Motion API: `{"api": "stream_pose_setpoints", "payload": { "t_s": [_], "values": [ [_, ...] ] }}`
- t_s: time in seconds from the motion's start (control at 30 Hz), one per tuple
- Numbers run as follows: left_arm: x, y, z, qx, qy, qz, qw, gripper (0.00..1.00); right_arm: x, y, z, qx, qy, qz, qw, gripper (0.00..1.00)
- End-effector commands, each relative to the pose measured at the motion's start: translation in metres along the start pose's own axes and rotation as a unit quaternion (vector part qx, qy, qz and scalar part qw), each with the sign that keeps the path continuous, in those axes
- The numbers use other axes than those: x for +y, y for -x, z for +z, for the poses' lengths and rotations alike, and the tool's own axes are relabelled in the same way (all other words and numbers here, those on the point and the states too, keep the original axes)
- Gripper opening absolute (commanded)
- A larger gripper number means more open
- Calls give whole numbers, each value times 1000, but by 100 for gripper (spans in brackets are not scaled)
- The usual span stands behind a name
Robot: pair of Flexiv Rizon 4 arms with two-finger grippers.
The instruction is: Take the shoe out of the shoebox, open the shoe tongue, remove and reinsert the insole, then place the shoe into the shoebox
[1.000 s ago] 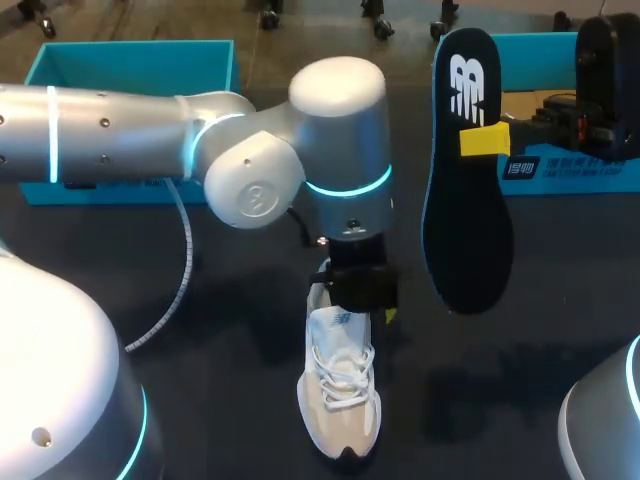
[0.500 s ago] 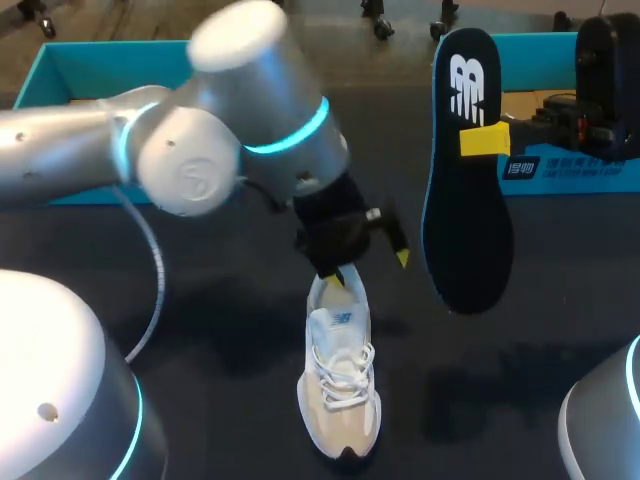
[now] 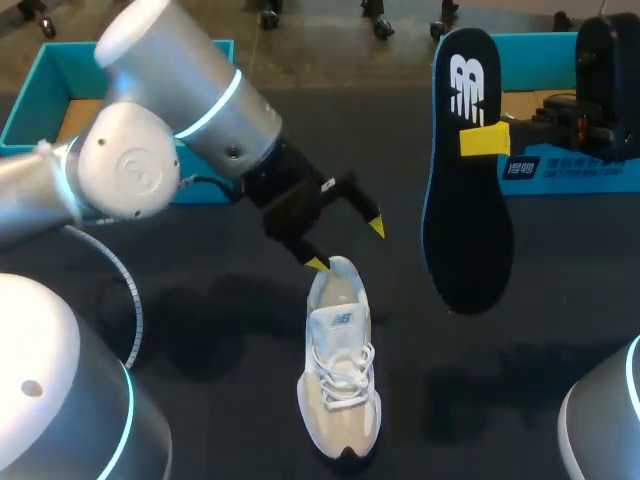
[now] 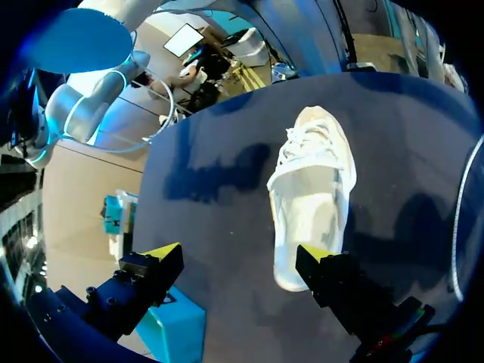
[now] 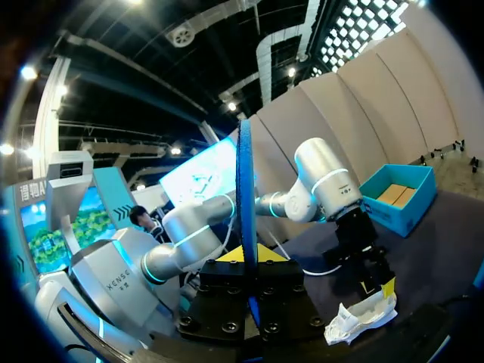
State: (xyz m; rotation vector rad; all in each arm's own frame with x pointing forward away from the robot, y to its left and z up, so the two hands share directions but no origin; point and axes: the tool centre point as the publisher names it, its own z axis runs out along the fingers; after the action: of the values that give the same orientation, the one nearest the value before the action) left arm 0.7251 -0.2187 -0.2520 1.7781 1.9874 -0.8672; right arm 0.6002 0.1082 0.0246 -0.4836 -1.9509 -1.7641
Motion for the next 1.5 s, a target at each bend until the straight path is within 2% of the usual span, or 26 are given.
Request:
{"api": "stream_pose_setpoints", "payload": {
  "t_s": [0.03, 0.2, 0.43, 0.63, 0.83, 1.07, 1.27, 1.5],
  "values": [
    [-2, -5, -12, -143, 19, 14, 989, 100, 0, 1, 2, 0, -1, 1, 1000, 0],
    [1, 9, -27, -190, 31, 35, 981, 100, 0, 1, 2, 0, -1, 1, 1000, 0],
    [3, 27, -42, -248, 21, 55, 967, 100, 0, 1, 2, 0, -1, 1, 1000, 0],
    [5, 30, -52, -304, 20, 49, 951, 100, 0, 1, 2, 0, -1, 1, 1000, 0],
    [8, 35, -63, -332, 28, 53, 941, 100, 0, 1, 2, 0, -1, 1, 1000, 0],
    [7, 41, -78, -343, 43, 71, 936, 100, 14, 22, -8, 12, 5, 24, 1000, 0],
    [12, 44, -86, -354, 35, 73, 932, 100, 21, 46, -14, 26, 13, 39, 999, 0],
    [20, 46, -96, -386, 20, 73, 919, 100, 21, 93, -22, 35, 31, 87, 995, 0]
  ]
}}
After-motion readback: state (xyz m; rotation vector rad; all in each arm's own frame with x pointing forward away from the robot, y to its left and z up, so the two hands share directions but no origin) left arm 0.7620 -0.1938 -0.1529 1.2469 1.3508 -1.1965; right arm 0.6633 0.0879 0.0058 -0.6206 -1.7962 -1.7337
